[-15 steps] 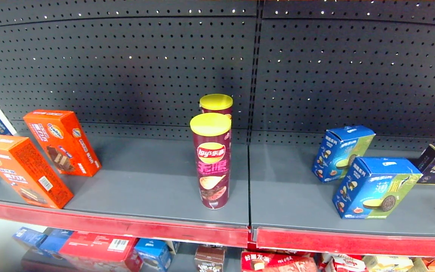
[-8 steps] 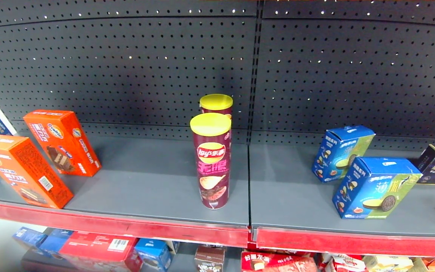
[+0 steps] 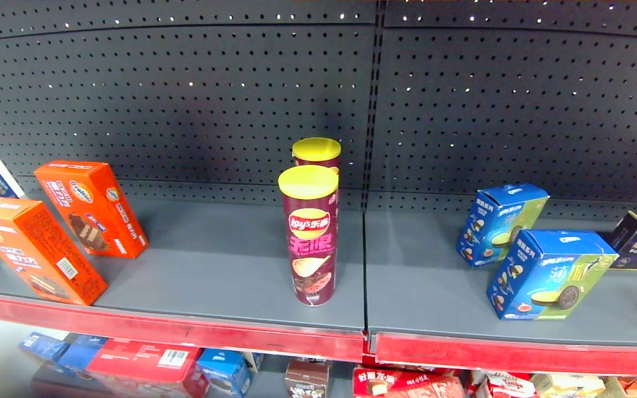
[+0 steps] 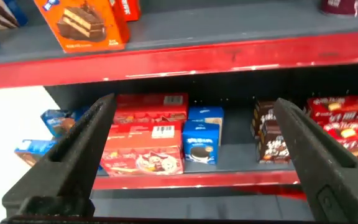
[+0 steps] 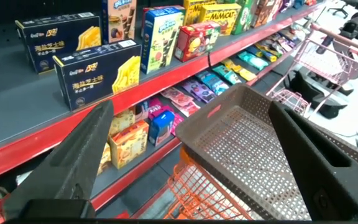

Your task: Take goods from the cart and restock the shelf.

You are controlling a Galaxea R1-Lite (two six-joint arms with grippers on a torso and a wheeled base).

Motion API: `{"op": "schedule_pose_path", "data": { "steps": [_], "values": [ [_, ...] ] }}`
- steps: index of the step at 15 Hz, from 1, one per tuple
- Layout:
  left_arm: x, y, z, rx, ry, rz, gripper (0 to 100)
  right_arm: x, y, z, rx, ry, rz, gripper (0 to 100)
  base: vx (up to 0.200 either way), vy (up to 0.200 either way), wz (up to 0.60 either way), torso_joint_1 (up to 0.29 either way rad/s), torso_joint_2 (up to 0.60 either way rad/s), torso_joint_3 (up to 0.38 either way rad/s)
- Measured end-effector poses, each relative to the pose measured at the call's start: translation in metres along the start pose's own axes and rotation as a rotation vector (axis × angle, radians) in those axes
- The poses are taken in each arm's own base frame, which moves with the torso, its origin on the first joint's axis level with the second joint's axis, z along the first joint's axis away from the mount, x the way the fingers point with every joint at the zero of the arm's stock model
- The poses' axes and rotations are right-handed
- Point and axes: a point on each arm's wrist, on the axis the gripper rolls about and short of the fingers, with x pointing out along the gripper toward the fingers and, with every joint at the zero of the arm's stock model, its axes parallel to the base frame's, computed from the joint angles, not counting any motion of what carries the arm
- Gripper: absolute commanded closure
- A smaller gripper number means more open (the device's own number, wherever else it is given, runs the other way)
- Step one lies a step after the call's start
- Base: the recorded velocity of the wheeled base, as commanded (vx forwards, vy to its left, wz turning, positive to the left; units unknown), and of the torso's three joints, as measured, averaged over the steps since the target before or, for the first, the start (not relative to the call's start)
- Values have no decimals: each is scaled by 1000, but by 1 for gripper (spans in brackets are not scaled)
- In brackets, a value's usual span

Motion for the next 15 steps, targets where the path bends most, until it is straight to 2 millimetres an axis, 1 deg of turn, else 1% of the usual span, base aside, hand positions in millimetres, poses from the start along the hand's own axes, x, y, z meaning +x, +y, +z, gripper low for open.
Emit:
{"op": "schedule_pose_path", "data": {
  "steps": [2,6,10,15],
  "values": [
    [0,1,0,-31,-3,25,0,0,0,0,0,2,2,0,0,0,0,0,0,0],
    [-1,1,0,-33,-5,29,0,0,0,-1,5,2,8,0,0,0,0,0,0,0],
    [-1,1,0,-34,-4,29,0,5,-5,-3,6,0,89,0,0,0,0,0,0,0],
    [-1,1,0,-34,-5,30,0,21,-13,-11,32,12,375,0,0,0,0,0,0,0]
  ]
}}
